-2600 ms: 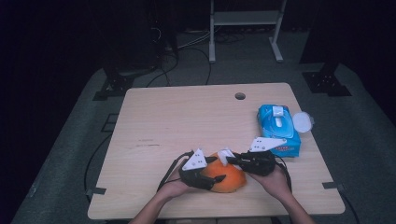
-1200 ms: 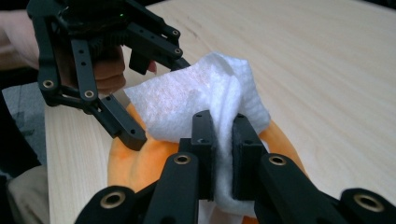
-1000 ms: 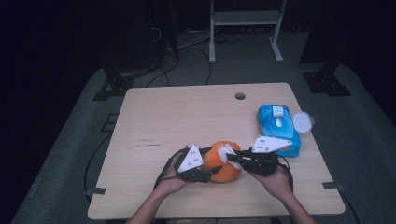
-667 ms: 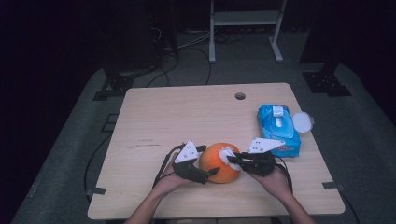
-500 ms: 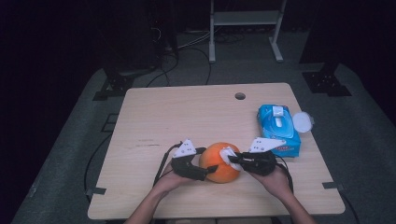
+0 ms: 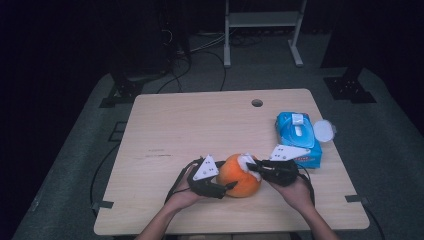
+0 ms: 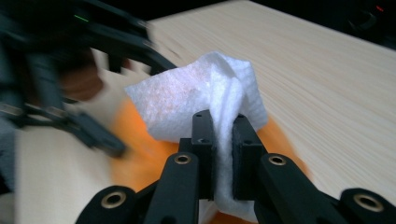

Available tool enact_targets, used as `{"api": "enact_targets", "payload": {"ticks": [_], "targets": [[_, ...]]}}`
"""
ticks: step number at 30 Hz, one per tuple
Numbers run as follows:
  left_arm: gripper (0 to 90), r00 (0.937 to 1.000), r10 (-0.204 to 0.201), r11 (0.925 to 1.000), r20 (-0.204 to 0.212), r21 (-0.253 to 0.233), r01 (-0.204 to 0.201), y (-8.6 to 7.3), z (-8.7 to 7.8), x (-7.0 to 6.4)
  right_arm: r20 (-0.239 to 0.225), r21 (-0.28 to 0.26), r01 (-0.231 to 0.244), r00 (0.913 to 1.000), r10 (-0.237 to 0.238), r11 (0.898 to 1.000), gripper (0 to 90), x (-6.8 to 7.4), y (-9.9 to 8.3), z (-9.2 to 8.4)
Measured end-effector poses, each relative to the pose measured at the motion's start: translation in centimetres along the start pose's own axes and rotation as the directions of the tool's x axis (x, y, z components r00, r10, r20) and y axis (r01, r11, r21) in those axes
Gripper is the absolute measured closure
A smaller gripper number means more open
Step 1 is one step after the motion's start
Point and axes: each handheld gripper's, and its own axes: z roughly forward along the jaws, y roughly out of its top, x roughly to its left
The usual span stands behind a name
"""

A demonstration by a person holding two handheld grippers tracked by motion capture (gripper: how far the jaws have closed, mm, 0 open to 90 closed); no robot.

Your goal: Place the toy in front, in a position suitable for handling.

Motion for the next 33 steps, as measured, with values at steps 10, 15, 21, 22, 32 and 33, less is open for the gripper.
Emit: {"api": "enact_targets", "payload": {"ticks": [10, 15, 21, 22, 32, 33], "targets": [[11.8, 0.9749, -0.213, 0.9771, 0.066, 0.007, 0.213, -1.0, 0.5, 1.7, -0.041, 0.012, -0.026, 0.9988, 0.026, 1.000, 81.5, -0.6, -0.7, -0.1], [25.1, 0.9895, -0.144, 0.9896, 0.016, 0.001, 0.144, -0.3, 0.3, 0.9, -0.048, -0.025, 0.005, 0.9988, -0.006, 1.000, 81.6, 0.7, 0.1, -0.1], [26.4, 0.9995, -0.024, 0.9996, -0.020, 0.017, 0.024, 0.5, 0.4, -0.9, -0.122, -0.058, 0.091, 0.9877, -0.098, 0.994, 81.6, 3.7, 1.6, 0.8], [26.6, 0.9997, -0.005, 0.9998, -0.023, 0.017, 0.006, 0.6, 0.5, -1.1, -0.116, -0.059, 0.097, 0.9880, -0.103, 0.994, 81.6, 3.8, 1.6, 0.8], [11.4, 0.9892, -0.132, 0.9907, 0.063, -0.025, 0.134, 0.2, 0.4, 0.2, -0.039, -0.018, -0.007, 0.9992, 0.007, 1.000, 81.6, -0.4, -0.3, -1.2], [9.2, 0.9842, -0.163, 0.9861, 0.069, -0.020, 0.165, 0.1, 0.5, 0.5, -0.054, -0.014, -0.011, 0.9985, 0.010, 1.000, 81.6, -0.4, -0.3, -1.1]]}}
